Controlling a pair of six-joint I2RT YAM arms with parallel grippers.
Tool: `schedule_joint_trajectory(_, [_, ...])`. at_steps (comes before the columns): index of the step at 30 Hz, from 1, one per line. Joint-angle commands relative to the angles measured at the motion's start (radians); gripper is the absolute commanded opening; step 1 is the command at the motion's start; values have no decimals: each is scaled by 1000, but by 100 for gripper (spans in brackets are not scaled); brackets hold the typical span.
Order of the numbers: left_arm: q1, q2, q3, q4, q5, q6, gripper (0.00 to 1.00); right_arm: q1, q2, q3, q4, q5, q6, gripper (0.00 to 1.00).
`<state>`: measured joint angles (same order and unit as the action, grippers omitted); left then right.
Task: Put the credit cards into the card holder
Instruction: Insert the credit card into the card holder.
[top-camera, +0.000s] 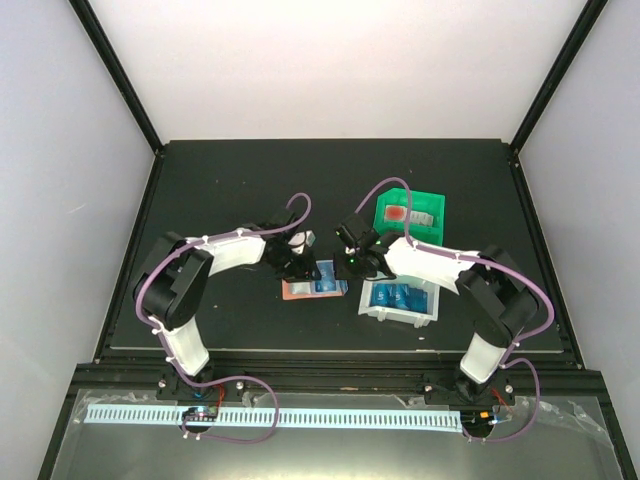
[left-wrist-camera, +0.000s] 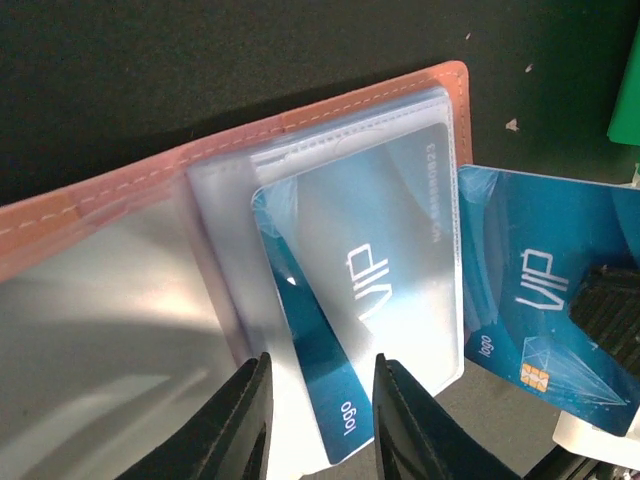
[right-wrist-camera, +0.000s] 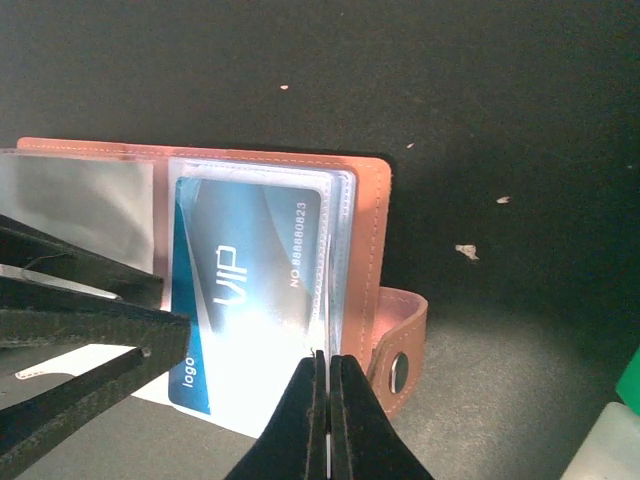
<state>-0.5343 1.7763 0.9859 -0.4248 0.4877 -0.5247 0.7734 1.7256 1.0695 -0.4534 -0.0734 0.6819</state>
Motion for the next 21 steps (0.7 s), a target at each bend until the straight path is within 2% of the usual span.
schedule_joint_trajectory(1, [-8, -50, -12, -41, -40, 13, 31, 7, -17, -12, -29, 32, -14, 1])
schedule_joint_trajectory(3, [-8, -62, -18, -41, -41, 15, 31, 6, -36, -10, -29, 31, -20, 1])
schedule_joint_trajectory(8, [-11, -42, -15, -44, -35, 21, 20, 7, -77, -9, -17, 13, -33, 1])
schedule_joint_trajectory(16, [-11, 0, -13, -26, -13, 15, 9, 7, -110, -18, 20, -32, -41, 1])
schedule_joint_trajectory(21, [-12, 10, -20, -33, -33, 15, 6, 7, -96, -19, 9, -21, -40, 1])
